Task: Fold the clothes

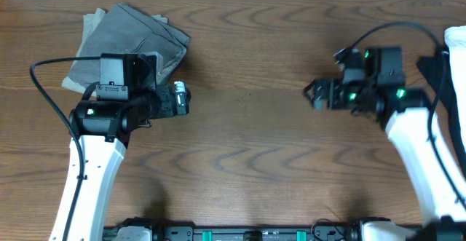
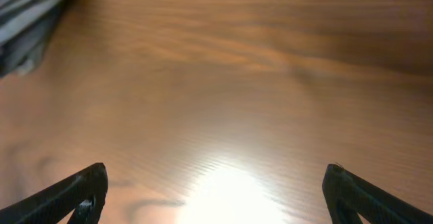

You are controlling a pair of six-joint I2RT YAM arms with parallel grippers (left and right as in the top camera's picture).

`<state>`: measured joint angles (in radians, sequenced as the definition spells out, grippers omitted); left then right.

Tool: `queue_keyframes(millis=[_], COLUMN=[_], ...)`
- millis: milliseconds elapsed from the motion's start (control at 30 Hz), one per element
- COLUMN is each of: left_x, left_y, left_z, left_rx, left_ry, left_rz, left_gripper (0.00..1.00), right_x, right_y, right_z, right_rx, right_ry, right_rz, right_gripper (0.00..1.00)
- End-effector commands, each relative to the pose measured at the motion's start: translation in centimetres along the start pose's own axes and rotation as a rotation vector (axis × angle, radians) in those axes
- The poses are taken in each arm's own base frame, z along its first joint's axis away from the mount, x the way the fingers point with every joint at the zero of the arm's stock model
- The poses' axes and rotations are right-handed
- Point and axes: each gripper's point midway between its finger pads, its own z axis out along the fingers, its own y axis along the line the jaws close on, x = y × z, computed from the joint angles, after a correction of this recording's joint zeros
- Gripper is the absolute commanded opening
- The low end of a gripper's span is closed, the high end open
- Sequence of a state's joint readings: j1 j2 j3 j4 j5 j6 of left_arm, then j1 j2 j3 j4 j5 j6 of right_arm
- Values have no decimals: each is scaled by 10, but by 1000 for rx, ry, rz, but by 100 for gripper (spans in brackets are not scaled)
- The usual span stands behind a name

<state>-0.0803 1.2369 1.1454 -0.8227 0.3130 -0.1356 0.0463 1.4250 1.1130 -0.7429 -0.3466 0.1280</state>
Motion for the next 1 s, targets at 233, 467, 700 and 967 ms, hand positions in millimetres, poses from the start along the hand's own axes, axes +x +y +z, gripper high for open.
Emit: queue_keyframes(millis=[233, 467, 700, 967], left_x=[8, 12, 3, -1], left_y=[-46, -53, -56, -58], left_z=[2, 3, 3, 3], left_rx=[63, 47, 58, 62], left_ry=[13, 15, -23, -40], left_rz=[164, 201, 207, 211], left_gripper=[98, 98, 98, 98], right_x=[-82, -38, 28, 111], right_y=[-166, -290, -380, -429], right_z=[-59, -106, -125, -160], right_rx=[391, 632, 754, 821], right_ry=[-146, -163, -139, -93], right_rz=[448, 730, 987, 1222], right_gripper=[98, 87, 88, 85])
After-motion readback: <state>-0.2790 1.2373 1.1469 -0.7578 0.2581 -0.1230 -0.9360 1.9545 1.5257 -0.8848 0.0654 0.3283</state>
